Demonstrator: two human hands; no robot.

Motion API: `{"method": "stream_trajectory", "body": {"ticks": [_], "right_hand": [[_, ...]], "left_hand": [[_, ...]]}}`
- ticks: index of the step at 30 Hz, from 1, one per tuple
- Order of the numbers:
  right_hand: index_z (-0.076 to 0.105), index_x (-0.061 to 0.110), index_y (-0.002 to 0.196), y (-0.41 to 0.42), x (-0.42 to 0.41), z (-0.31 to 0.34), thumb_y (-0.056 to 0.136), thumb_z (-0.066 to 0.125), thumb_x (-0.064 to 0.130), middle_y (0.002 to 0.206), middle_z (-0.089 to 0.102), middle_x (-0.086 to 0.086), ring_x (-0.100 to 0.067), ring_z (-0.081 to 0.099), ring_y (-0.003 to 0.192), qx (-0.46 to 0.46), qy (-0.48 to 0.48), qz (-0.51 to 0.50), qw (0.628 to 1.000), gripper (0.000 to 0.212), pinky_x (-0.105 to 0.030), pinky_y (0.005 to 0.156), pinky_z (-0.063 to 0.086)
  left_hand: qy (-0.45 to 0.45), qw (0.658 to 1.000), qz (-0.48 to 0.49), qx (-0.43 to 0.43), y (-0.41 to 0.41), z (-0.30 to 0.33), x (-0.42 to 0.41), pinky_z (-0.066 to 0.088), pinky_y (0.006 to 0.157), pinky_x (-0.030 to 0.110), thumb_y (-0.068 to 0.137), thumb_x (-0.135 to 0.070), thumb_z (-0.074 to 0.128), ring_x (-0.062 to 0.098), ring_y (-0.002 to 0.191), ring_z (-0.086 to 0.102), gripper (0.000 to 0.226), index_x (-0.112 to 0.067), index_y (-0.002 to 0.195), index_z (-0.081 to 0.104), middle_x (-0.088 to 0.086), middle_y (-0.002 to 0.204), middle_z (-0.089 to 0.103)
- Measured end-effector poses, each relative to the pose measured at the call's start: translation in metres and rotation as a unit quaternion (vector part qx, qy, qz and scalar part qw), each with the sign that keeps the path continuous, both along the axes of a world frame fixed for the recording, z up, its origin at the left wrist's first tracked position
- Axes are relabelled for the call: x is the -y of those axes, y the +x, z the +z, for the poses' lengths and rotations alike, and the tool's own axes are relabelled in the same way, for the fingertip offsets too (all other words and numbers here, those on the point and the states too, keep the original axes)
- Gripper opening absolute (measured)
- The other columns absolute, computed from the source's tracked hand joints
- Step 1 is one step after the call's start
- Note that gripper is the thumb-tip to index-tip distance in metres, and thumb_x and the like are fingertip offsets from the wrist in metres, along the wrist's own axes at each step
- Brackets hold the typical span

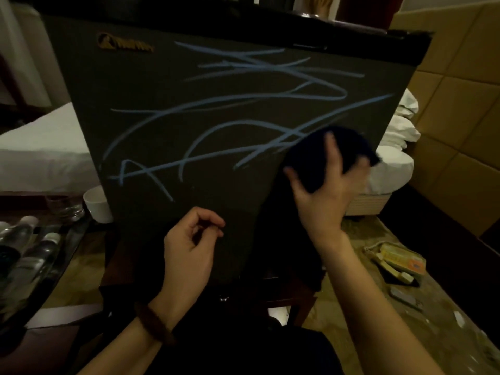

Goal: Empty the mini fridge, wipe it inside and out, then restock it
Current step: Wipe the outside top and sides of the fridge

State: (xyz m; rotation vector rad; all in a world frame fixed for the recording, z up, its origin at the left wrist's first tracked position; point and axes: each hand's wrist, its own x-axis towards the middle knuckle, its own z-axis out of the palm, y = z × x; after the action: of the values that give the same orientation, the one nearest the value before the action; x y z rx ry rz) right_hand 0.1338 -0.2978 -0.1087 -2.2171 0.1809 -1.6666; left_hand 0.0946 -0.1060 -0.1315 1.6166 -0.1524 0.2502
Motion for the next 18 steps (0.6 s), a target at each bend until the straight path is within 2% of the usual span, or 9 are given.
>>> {"method": "stream_trajectory", "body": {"ticks": [3,5,8,10,12,13,15,17,18], "right_hand": [[0.050,0.014,0.132,0.013,0.009,0.033,0.080,0.061,0.047,0.139,0.034,-0.028,-0.042,0.032,0.130,0.100,0.171,0.006,0.980,0.063,-0.045,0.108,0.027],[0.052,0.010,0.129,0.018,0.002,0.035,0.083,0.059,0.045,0.134,0.043,-0.025,-0.038,0.039,0.126,0.109,0.176,-0.010,0.978,0.058,-0.045,0.105,0.032],[0.050,0.015,0.127,0.011,-0.015,0.002,0.085,0.054,0.044,0.121,0.048,-0.019,-0.037,0.042,0.110,0.058,-0.022,-0.024,0.998,0.051,-0.046,0.096,0.035],[0.044,0.020,0.126,0.001,-0.010,-0.019,0.080,0.052,0.039,0.117,0.039,-0.013,-0.038,0.039,0.105,-0.021,-0.209,0.003,0.978,0.051,-0.049,0.087,0.041],[0.043,0.022,0.125,-0.003,0.007,-0.012,0.075,0.049,0.035,0.115,0.035,-0.012,-0.036,0.036,0.103,-0.055,-0.276,0.019,0.959,0.052,-0.052,0.085,0.043],[0.044,0.023,0.125,-0.003,0.013,-0.002,0.075,0.050,0.033,0.117,0.035,-0.014,-0.036,0.035,0.105,-0.043,-0.249,0.015,0.968,0.051,-0.051,0.090,0.040],[0.049,0.021,0.124,0.001,0.023,0.035,0.080,0.055,0.027,0.124,0.040,-0.021,-0.036,0.036,0.113,0.025,-0.098,-0.007,0.995,0.045,-0.042,0.098,0.034],[0.055,0.017,0.122,0.006,0.028,0.079,0.084,0.058,0.026,0.131,0.040,-0.021,-0.033,0.038,0.119,0.083,0.098,-0.015,0.992,0.040,-0.035,0.100,0.032],[0.056,0.016,0.122,0.008,0.025,0.094,0.084,0.057,0.028,0.132,0.040,-0.019,-0.032,0.040,0.119,0.095,0.159,-0.030,0.982,0.039,-0.034,0.099,0.033]], "left_hand": [[-0.003,1.000,0.016,0.010,0.004,0.003,-0.007,0.048,0.076,0.030,0.085,0.007,0.051,0.007,0.072,0.060,0.034,-0.024,0.074,0.061,-0.006,0.074,0.062],[-0.009,0.999,0.025,0.019,0.006,0.005,-0.009,0.048,0.075,0.030,0.085,0.007,0.051,0.006,0.071,0.059,0.033,-0.023,0.073,0.060,-0.005,0.075,0.061],[-0.013,0.999,0.018,0.037,0.008,0.011,-0.005,0.047,0.074,0.029,0.084,0.008,0.051,0.004,0.069,0.059,0.033,-0.022,0.073,0.060,-0.004,0.074,0.061],[0.001,0.998,0.008,0.057,0.010,0.016,-0.001,0.047,0.072,0.026,0.083,0.008,0.052,0.003,0.068,0.058,0.034,-0.024,0.073,0.059,-0.006,0.072,0.063],[0.034,0.993,0.004,0.109,0.015,0.025,-0.001,0.048,0.071,0.020,0.083,0.007,0.053,0.002,0.071,0.059,0.037,-0.029,0.073,0.058,-0.013,0.073,0.063],[0.057,0.988,0.004,0.145,0.017,0.032,-0.002,0.048,0.071,0.016,0.083,0.004,0.054,0.002,0.074,0.059,0.036,-0.031,0.074,0.057,-0.014,0.074,0.062],[0.102,0.972,0.002,0.214,0.019,0.047,-0.006,0.046,0.073,0.011,0.084,-0.006,0.052,0.001,0.080,0.058,0.030,-0.035,0.078,0.055,-0.014,0.080,0.060],[0.134,0.959,-0.006,0.251,0.020,0.061,-0.010,0.043,0.076,0.007,0.085,-0.008,0.050,-0.003,0.084,0.056,0.029,-0.037,0.080,0.053,-0.014,0.085,0.058],[0.145,0.955,-0.007,0.259,0.020,0.067,-0.011,0.041,0.076,0.005,0.084,-0.007,0.051,-0.006,0.085,0.055,0.030,-0.036,0.080,0.052,-0.014,0.085,0.056]]}}
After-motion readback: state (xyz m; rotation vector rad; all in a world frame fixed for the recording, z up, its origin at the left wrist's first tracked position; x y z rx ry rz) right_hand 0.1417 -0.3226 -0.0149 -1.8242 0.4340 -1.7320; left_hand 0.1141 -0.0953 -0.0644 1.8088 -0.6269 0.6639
